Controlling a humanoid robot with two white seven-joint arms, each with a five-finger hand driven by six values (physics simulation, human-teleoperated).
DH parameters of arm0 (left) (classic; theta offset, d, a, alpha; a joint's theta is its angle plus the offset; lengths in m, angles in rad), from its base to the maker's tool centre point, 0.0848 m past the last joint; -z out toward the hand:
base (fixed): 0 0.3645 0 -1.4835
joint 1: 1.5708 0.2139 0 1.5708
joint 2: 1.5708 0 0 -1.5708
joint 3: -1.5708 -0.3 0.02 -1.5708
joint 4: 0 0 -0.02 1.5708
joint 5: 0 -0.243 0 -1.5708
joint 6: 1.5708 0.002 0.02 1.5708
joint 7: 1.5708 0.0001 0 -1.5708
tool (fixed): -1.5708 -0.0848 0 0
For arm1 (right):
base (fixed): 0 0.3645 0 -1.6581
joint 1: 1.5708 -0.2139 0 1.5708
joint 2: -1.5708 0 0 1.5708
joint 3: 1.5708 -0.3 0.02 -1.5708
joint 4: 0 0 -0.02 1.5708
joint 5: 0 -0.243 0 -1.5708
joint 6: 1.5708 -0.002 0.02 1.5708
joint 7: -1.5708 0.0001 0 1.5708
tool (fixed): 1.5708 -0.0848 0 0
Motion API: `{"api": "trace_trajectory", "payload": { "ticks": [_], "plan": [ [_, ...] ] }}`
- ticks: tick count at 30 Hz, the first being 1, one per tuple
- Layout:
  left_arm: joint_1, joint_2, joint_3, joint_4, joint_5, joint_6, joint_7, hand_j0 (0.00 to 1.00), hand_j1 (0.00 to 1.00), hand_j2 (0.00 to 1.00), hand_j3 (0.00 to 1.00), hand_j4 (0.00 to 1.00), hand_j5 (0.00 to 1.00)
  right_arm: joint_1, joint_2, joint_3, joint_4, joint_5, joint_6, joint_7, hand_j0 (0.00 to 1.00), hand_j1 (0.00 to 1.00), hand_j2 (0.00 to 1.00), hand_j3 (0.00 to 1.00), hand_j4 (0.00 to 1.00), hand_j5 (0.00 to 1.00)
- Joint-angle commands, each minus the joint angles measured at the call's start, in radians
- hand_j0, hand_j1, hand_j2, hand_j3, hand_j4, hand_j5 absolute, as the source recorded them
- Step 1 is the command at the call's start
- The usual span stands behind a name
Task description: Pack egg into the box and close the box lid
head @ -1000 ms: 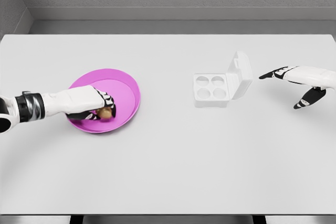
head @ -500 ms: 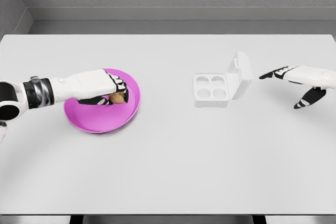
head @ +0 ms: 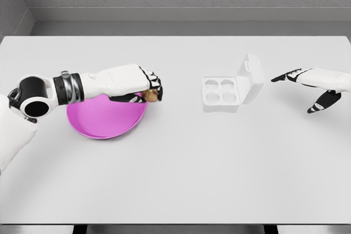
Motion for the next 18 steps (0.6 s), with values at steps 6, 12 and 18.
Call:
{"api": "trace_trajectory", "payload": {
  "ticks": [6, 12, 18],
  "plan": [
    [-0.037, -0.076, -0.048, 0.027, -0.006, 0.002, 0.0, 0.4, 0.4, 0.4, 0.4, 0.4, 0.4, 0.0, -0.001, -0.003, 0.003, -0.006, 0.002, 0.0, 1.0, 1.0, 1.0, 1.0, 1.0, 1.0],
    [-0.063, -0.153, -0.05, 0.053, -0.033, 0.002, 0.0, 0.4, 0.4, 0.4, 0.4, 0.4, 0.4, 0.0, -0.001, -0.003, 0.002, -0.006, 0.002, 0.0, 1.0, 1.0, 1.0, 1.0, 1.0, 1.0],
    [-0.103, -0.226, -0.054, 0.116, -0.042, 0.002, 0.0, 0.41, 0.41, 0.41, 0.41, 0.41, 0.41, 0.0, -0.001, -0.003, 0.0, -0.005, 0.002, 0.0, 1.0, 1.0, 1.0, 1.0, 1.0, 1.0]
  ]
}}
